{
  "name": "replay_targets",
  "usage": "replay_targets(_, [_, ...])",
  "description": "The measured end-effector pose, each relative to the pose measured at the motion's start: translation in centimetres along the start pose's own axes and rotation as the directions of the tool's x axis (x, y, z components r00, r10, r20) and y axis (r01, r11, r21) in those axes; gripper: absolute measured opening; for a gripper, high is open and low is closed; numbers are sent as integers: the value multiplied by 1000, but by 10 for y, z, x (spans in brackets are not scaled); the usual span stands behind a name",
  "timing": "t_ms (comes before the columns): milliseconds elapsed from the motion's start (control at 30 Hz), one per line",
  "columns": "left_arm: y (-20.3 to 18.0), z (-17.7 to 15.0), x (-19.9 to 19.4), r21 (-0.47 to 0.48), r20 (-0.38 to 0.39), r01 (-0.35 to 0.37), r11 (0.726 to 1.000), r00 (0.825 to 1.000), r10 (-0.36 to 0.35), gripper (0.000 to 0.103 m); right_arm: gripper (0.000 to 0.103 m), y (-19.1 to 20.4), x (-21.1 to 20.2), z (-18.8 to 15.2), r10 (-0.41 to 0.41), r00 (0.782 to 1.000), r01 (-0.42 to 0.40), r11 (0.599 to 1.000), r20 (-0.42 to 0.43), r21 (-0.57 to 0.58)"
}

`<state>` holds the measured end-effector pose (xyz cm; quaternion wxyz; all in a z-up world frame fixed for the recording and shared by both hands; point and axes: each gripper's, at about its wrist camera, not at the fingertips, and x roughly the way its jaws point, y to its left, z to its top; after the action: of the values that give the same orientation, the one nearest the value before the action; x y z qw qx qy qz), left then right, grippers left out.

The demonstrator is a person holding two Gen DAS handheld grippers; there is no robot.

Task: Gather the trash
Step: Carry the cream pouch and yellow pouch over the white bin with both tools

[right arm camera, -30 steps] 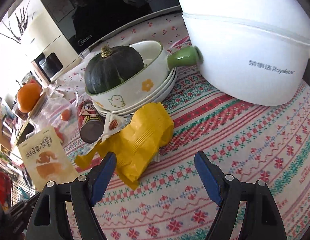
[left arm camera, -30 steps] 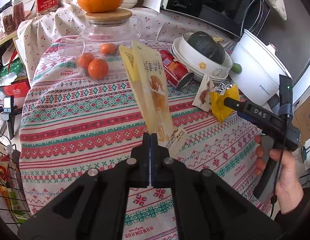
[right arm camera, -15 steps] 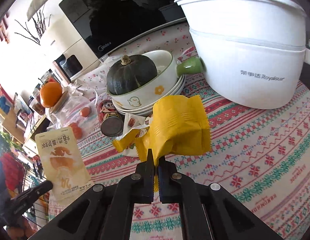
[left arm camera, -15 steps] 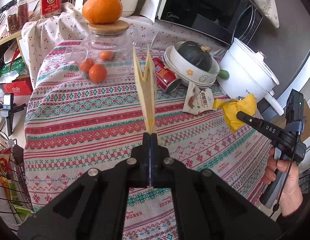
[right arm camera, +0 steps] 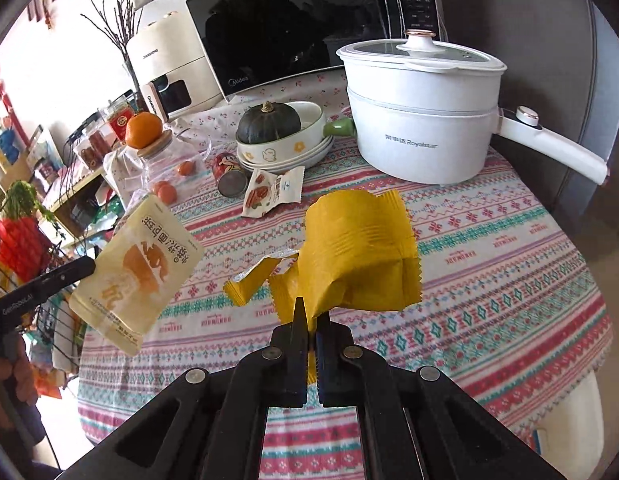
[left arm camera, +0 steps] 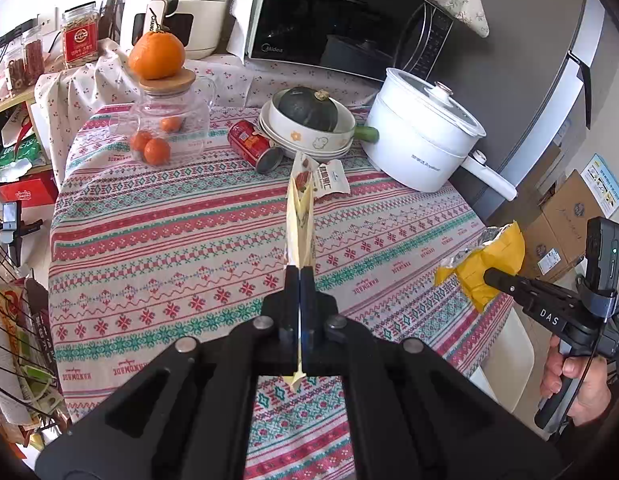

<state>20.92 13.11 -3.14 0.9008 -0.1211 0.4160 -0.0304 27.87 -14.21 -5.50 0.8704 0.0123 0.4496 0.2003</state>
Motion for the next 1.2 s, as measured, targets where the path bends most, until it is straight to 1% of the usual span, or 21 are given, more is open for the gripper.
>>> replay_targets(133, [-13,-14,-10,13,-2,19,1000,1000,-19,0,3,-9,-31,-16,-21,1000,21,1000,19,18])
replay_targets(233, [-22,-22,-15,24,-1,46,999,999,-46,0,3,-17,-46,-28,-40,999,39,998,31,39])
replay_targets(333, [-37,-27,-19,60,0,81,995,997,-81,0,3,-26,-52,-40,-63,998,62,996,16,64])
replay_targets(433, [-51,-31,-18,92,-10,114,989,994,-113,0,3,-38,-56,-51,-58,998,59,994,-11,94])
replay_targets(567, [-69,-38,-12,103,-49,184,977,982,-180,0,3,-56,-58,-61,-78,996,82,991,-40,106])
replay_targets(667, [-91,-43,-8,145,-82,226,963,973,-216,0,3,-74,-62,-70,-83,995,92,985,-61,146])
replay_targets(800, [-123,-53,0,195,-132,286,938,956,-263,0,3,-102,-72,-82,-122,990,133,974,-72,184])
replay_targets(900, [-147,-61,6,218,-170,333,917,939,-301,0,3,-123,-81,-92,-157,984,171,963,-81,207])
replay_targets(1033, [-185,-69,11,253,-212,400,881,911,-353,0,3,-154,-94,-107,-188,977,209,942,-102,263])
replay_targets(1200, [-236,-77,18,276,-253,485,830,870,-423,0,3,-194,-109,-127,-233,960,273,900,-155,341])
